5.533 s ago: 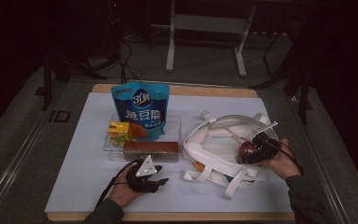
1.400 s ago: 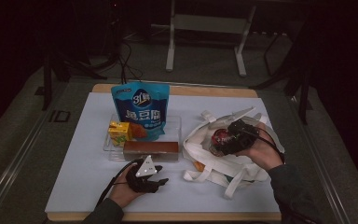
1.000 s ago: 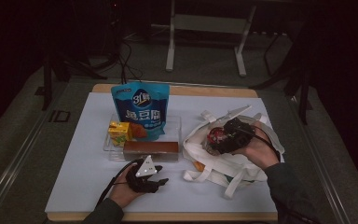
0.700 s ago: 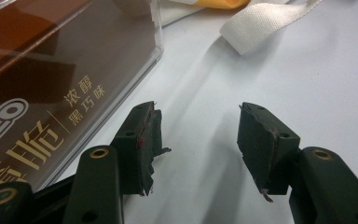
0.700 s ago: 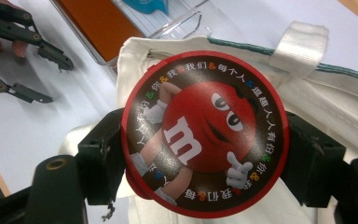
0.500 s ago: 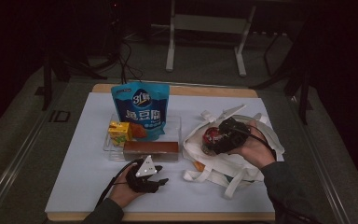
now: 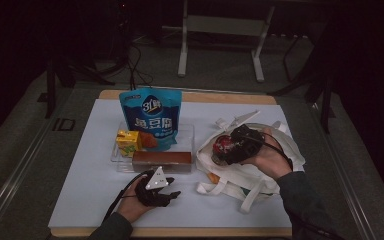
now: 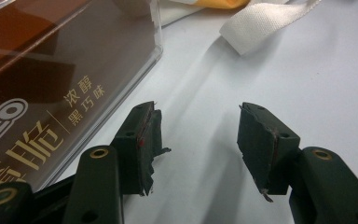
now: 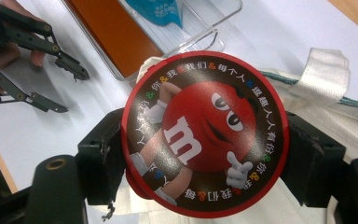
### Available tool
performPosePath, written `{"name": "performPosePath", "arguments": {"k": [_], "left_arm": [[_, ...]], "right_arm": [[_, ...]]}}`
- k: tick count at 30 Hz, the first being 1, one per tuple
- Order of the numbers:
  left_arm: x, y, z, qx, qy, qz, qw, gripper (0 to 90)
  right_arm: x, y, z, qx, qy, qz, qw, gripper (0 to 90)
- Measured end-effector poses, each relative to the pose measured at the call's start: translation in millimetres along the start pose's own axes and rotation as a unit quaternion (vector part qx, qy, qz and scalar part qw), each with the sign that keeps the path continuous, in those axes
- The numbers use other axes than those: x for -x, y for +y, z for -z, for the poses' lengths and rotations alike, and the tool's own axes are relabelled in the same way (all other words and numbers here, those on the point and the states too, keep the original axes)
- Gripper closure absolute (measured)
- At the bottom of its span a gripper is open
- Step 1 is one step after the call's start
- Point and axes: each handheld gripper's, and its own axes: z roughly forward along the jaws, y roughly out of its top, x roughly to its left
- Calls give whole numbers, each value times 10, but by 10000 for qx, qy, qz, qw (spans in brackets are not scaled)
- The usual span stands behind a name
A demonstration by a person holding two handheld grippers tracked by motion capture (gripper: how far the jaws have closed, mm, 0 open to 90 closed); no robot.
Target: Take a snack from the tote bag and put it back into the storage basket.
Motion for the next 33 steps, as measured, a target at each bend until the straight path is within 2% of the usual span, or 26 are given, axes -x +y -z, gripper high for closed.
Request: {"name": "performPosePath", "arguments": {"k": [15, 33], "left_arm": [[-1, 0, 4, -11, 0, -13, 10000, 471], [1, 0, 3, -4, 5, -13, 10000, 471]], "right_arm": [[-28, 73, 49, 140, 54, 14, 9999, 254], [-82, 271, 51, 242, 108, 107, 9996, 254]]}}
